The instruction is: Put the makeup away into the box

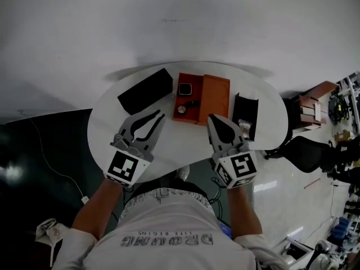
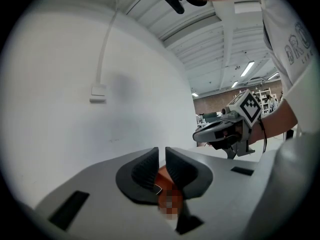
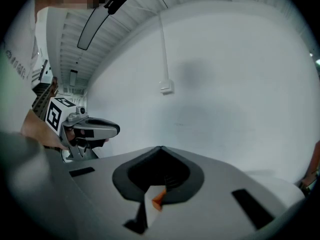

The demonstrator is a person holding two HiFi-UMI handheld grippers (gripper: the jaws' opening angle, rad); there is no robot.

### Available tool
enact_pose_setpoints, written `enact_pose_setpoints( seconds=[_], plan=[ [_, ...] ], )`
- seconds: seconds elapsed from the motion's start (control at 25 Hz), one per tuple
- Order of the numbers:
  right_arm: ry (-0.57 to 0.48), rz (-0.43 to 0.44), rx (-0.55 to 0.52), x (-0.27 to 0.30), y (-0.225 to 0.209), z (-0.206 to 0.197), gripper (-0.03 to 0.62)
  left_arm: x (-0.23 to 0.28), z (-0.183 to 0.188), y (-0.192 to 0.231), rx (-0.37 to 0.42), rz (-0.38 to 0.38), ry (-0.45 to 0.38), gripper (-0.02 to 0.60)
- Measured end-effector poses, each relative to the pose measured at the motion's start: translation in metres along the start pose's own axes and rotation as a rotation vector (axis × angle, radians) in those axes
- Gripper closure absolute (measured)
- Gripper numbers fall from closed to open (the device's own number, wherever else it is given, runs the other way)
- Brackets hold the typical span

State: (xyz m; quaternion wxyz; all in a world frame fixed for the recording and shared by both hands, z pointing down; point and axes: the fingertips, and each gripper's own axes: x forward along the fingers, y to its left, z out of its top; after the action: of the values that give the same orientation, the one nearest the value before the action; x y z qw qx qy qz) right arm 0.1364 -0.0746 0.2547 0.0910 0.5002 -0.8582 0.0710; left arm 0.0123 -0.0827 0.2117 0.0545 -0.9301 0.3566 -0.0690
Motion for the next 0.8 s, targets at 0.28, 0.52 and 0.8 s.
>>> enact_pose_setpoints(
  seconds=[0.28,0.52,0.8],
  plan=[
    [-0.027,0.044,0.001,0.001,-0.002,0.004,0.587,0.001,-0.001,-0.003,-0.013,0.027,0.003,0.534],
    [-0.024,0.07,0.006,0.01,-0.001,0.004,0.588,0.005,-0.004,0.005,-0.024,0.044,0.011,0.543],
    [-0.013,0.102,0.018,0.021,0.0,0.004,0.588,0.009,-0.006,0.013,-0.033,0.062,0.021,0.546]
  ],
)
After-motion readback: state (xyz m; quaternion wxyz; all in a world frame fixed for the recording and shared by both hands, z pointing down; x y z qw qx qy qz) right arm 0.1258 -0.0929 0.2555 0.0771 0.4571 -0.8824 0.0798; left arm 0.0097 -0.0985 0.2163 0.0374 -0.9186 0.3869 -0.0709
